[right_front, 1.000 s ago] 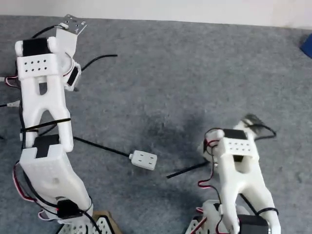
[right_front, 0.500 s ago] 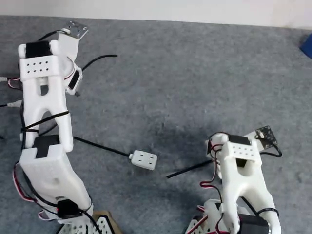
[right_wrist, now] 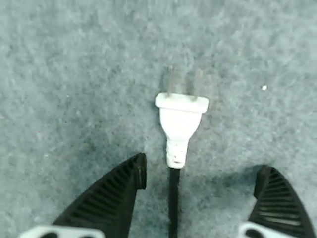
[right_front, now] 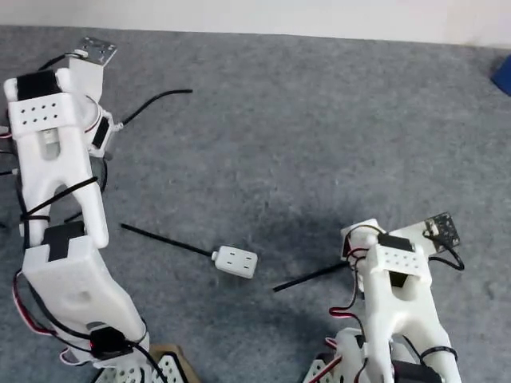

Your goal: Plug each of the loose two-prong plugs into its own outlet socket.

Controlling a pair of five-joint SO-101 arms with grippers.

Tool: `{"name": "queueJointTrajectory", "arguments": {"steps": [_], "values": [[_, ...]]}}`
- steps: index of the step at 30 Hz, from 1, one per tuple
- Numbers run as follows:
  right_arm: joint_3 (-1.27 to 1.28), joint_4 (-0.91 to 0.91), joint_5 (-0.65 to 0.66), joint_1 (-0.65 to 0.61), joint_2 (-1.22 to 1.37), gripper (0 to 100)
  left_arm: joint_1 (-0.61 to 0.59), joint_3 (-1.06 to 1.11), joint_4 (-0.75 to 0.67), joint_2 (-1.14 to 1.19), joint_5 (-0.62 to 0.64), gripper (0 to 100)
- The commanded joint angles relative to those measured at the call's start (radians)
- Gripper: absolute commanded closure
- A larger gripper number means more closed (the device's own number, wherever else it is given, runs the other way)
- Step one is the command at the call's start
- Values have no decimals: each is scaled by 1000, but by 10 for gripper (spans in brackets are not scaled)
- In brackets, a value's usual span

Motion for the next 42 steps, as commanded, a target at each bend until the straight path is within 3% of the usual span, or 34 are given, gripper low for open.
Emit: {"name": "queueJointTrajectory", "arguments": {"steps": [1, 10, 16, 21, 28, 31, 42], "values": [[4, -48, -5, 56, -10, 681, -5, -4, -5, -47, -6, 854], [4, -48, -3, 114, -12, 920, -5, -4, -3, -47, -6, 856], [4, -38, 94, 68, -21, 914, -5, -4, -3, -47, -6, 856], [1, 124, 230, 2, -13, 906, -21, -5, -11, -47, -6, 854], [-159, 466, 287, -1, -22, 717, -21, -7, -11, -47, -6, 854], [-289, 561, 284, -1, -19, 699, -19, -8, -11, -47, -6, 854], [-288, 409, 176, -114, -10, 699, -19, -4, -12, -45, -6, 854]]}}
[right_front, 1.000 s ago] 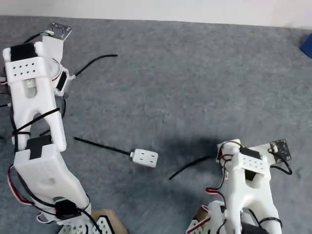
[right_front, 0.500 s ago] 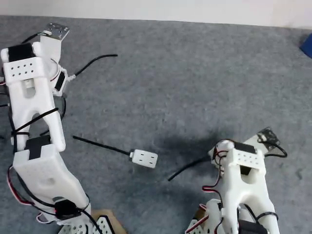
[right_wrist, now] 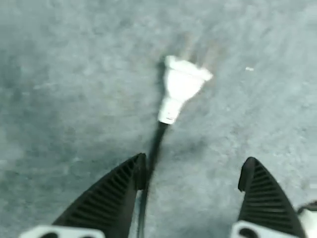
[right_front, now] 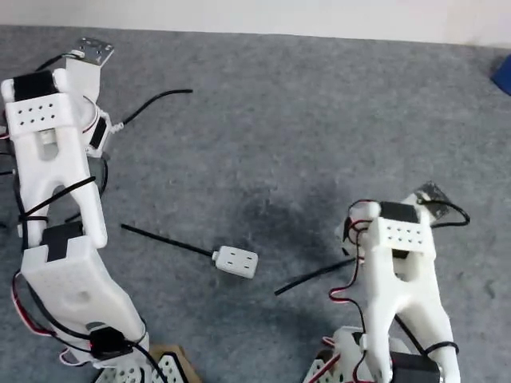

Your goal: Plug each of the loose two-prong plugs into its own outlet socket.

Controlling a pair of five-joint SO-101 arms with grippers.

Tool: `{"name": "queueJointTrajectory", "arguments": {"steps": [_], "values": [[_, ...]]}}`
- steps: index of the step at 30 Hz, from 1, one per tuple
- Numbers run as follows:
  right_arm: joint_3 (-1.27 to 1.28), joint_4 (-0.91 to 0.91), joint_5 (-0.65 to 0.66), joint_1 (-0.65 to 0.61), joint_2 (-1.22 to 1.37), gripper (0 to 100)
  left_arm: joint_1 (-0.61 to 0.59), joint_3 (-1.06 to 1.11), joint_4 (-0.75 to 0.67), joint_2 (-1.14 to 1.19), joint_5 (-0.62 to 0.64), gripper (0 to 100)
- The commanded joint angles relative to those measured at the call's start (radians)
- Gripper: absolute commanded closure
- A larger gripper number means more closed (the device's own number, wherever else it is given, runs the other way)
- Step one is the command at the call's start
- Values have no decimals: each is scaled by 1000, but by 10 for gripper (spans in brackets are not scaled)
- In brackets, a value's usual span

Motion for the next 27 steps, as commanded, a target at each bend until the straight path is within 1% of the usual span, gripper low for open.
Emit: {"name": "queueJointTrajectory", "arguments": {"steps": [1, 8, 21, 27], "values": [[5, -73, -28, -31, -5, 699, -10, -4, -12, -45, -6, 854], [47, -168, -26, -28, -5, 699, -21, -4, -11, -45, -6, 855], [186, -367, -25, 59, -5, 699, -22, -2, -3, -45, -6, 856], [188, -387, -25, 65, -5, 699, -50, -2, -3, -45, -6, 856]]}}
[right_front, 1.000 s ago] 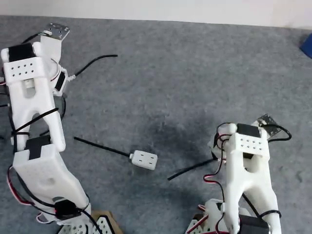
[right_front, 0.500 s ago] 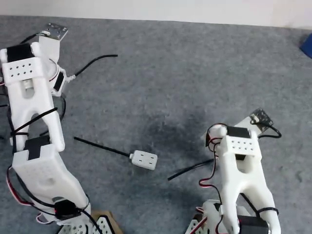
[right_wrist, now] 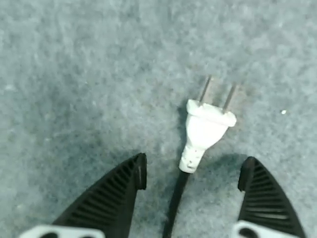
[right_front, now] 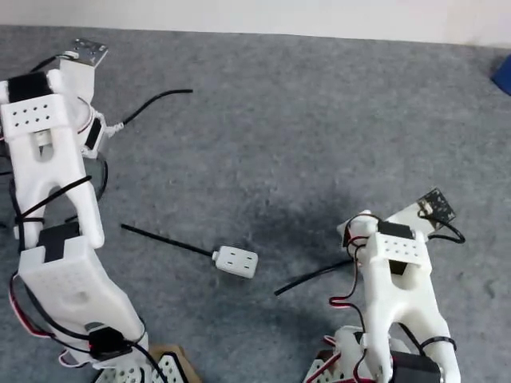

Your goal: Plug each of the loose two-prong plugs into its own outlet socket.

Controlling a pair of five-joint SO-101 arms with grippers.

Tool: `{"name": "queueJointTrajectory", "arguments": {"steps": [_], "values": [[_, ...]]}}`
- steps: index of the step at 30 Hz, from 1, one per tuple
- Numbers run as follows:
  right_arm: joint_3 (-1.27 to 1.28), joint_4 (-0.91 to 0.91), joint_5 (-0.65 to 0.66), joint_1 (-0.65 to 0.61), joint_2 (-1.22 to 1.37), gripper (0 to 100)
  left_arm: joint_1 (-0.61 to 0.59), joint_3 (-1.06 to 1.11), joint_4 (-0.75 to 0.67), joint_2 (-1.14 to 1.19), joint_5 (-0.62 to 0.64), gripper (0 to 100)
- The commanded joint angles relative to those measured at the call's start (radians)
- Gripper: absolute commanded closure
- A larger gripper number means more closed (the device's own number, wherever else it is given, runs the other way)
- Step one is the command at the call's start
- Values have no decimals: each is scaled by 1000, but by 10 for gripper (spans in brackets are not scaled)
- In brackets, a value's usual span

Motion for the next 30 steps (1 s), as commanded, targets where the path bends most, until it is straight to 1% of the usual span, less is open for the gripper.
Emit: {"name": "queueJointTrajectory", "arguments": {"steps": [1, 9, 14, 20, 22, 26, 28, 30], "values": [[-5, -13, -11, 7, -5, 699, -25, -2, -3, -45, -6, 856], [-5, -15, -12, 7, -5, 699, -35, -2, -3, -45, -6, 856], [-5, -68, -12, 5, -5, 699, -36, -2, -3, -45, -6, 856], [13, -68, -12, 7, -5, 704, -36, -2, -3, -45, -6, 856], [39, -70, -11, 7, -5, 738, -36, -2, -3, -45, -6, 856], [53, -70, -11, 10, -5, 841, -38, -1, -3, -45, -6, 856], [53, -70, -11, 10, -5, 863, -38, -1, -3, -45, -6, 856], [53, -70, -11, 10, -5, 865, -44, 1, -3, -45, -6, 856]]}}
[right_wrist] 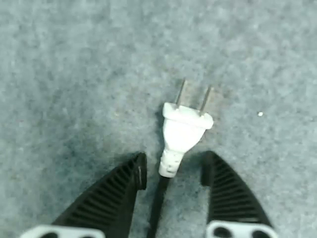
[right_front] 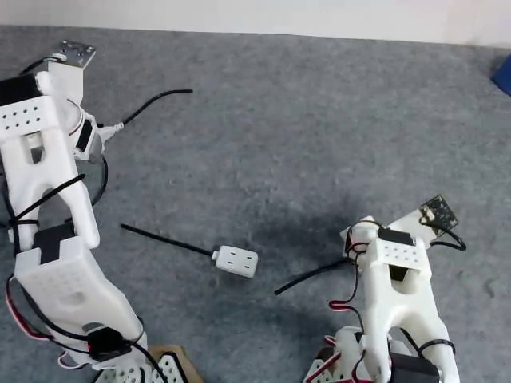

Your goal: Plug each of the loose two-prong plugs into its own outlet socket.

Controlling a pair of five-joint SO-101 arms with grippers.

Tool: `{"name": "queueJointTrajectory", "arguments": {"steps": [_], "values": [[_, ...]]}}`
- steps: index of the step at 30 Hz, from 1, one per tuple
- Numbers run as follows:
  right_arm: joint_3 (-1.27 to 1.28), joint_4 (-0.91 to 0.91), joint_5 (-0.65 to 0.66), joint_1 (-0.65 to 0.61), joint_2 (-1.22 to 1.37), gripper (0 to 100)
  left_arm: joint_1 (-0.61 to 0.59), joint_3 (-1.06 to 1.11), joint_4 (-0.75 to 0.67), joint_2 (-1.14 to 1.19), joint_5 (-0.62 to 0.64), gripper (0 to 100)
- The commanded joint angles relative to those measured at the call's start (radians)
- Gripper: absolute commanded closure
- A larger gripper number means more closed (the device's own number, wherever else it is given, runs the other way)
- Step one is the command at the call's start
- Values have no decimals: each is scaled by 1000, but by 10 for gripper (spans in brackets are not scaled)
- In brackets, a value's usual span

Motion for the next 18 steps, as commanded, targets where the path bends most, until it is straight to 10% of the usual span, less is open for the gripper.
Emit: {"name": "queueJointTrajectory", "arguments": {"steps": [1, 18], "values": [[1, -15, -11, 1, -5, 868, -13, 8, -6, -47, -6, 856], [4, -8, -11, 2, -7, 945, -16, 45, -11, -47, -87, 856]]}}
